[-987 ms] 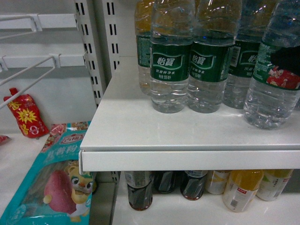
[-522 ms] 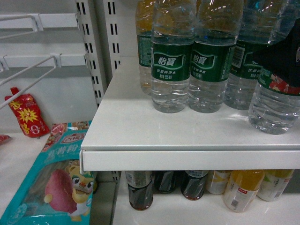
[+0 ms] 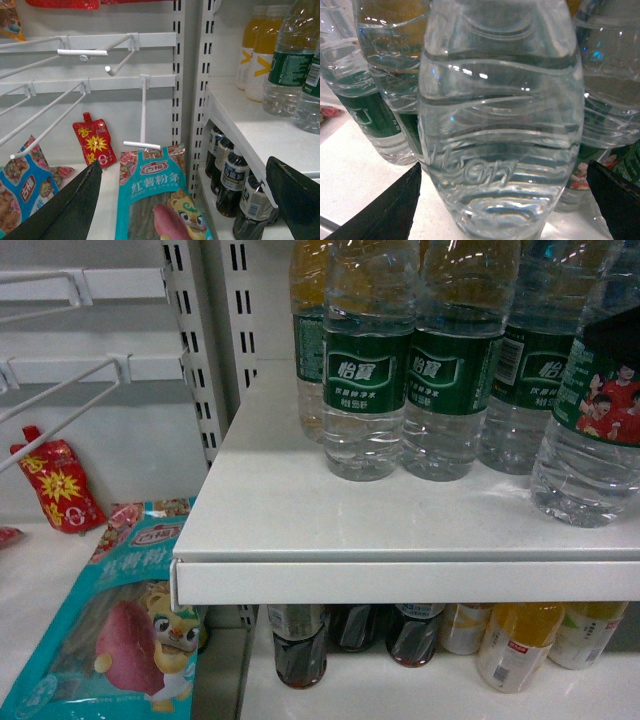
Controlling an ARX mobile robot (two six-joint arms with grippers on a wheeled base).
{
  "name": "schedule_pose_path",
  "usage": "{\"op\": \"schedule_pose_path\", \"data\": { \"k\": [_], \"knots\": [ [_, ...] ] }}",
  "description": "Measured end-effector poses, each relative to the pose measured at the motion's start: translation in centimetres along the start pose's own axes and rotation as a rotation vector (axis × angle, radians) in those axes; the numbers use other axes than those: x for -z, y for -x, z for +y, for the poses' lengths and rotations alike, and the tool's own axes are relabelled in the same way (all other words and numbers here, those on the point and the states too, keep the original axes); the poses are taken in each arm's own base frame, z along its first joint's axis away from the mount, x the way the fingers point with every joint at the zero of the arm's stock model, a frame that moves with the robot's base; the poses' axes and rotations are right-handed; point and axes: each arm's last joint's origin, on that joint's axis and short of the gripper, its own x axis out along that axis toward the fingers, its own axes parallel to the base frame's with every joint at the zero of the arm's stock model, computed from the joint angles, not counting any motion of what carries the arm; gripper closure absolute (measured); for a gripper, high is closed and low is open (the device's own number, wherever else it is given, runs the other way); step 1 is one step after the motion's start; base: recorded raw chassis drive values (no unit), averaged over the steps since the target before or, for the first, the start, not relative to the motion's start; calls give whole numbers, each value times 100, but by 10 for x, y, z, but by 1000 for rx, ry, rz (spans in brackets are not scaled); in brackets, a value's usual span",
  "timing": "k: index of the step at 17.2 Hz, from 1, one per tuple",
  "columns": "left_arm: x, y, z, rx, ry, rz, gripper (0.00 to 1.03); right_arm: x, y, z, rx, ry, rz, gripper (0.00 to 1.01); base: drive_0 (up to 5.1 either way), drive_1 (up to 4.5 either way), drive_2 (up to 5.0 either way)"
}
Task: Move water from second to third shelf
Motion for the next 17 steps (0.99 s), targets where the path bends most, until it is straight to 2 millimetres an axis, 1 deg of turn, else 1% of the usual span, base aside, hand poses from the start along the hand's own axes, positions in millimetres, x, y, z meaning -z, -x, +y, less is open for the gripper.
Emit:
{"op": "schedule_pose_path", "data": {
  "k": [2, 5, 8, 13, 15, 16, 17],
  "knots": [
    [0, 0, 0, 0, 0, 0, 5, 1, 8, 0, -12, -8, 4, 3, 0, 0, 0],
    [0, 0, 0, 0, 0, 0, 5, -4, 24, -1, -29, -23, -13, 3, 0, 0, 0],
    [0, 0, 0, 0, 0, 0, 5, -4, 45, -2, -66, -49, -16, 3, 0, 0, 0],
    [0, 0, 0, 0, 0, 0, 5, -1, 80, -14, -66, -107, -76, 3, 0, 0, 0],
    [0, 0, 0, 0, 0, 0, 5, 4, 100, -26, -59, -173, -132, 3, 0, 0, 0],
    [0, 0, 0, 0, 0, 0, 5, 5, 105, -28, 53, -125, -209, 8, 0, 0, 0],
    [0, 0, 0, 0, 0, 0, 5, 11, 112, -26, 195, -70, -269, 17, 0, 0, 0]
  ]
}}
